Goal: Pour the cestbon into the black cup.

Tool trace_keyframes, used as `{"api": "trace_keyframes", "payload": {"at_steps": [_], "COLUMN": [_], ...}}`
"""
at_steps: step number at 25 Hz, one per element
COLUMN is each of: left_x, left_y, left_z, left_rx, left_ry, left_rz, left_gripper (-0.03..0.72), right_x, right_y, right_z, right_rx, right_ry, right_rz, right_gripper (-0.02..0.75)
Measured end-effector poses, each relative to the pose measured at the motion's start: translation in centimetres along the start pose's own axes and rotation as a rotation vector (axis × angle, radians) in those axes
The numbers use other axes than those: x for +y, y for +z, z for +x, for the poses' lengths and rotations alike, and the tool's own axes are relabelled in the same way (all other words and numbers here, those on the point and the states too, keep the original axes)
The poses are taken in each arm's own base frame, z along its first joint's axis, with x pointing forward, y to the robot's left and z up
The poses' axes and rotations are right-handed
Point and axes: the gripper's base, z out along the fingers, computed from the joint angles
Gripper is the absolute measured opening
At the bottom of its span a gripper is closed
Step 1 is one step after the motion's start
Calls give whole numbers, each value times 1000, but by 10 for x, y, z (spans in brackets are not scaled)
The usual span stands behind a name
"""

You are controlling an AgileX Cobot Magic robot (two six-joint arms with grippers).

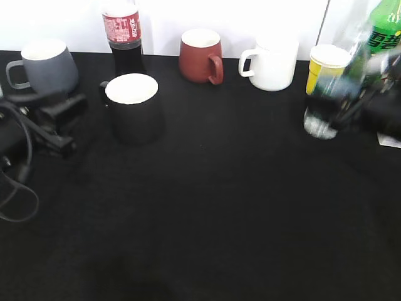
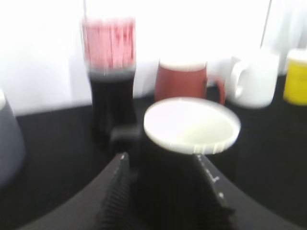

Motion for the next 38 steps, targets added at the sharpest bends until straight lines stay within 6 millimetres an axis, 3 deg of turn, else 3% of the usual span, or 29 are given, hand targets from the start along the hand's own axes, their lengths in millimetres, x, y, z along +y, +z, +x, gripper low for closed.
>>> {"api": "trace_keyframes", "payload": {"at_steps": [2, 7, 11, 14, 18, 22, 25, 29, 31, 33, 35, 38], "left_x": [0, -1, -1, -2, -2, -2, -6, -19, -21, -24, -27, -34], "left_y": [0, 0, 0, -1, -3, -13, -16, -22, -35, -62, -97, -163], "left_z": [-1, -1, -1, 1, 7, -3, -14, -63, -84, -96, -112, -137], "left_rx": [0, 3, 2, 28, 136, 246, 476, 742, 776, 821, 832, 705], "left_ry": [4, 8, 8, 10, 14, -4, -42, -114, -168, -195, -173, -189], "left_rz": [4, 14, 14, 15, 12, -20, -92, -223, -253, -277, -282, -273], "left_gripper": [322, 321, 321, 321, 321, 321, 322, 322, 322, 322, 321, 320], "right_x": [-2, -2, 0, -1, 12, 19, 24, 41, 48, 50, 54, 57], "right_y": [5, 7, 7, -1, -22, -49, -78, -126, -141, -148, -146, -148], "right_z": [15, 22, 25, 16, 19, -1, -29, -76, -89, -95, -95, -90], "right_rx": [25, 8, 68, 169, 231, 323, 378, 276, 238, 209, 208, 229], "right_ry": [5, 17, 6, -13, -8, -78, -73, -147, -252, -278, -281, -357], "right_rz": [-9, -25, -39, 5, 22, 112, 240, 408, 444, 473, 428, 400], "right_gripper": [491, 491, 588, 596, 596, 596, 596, 596, 596, 596, 595, 595]}}
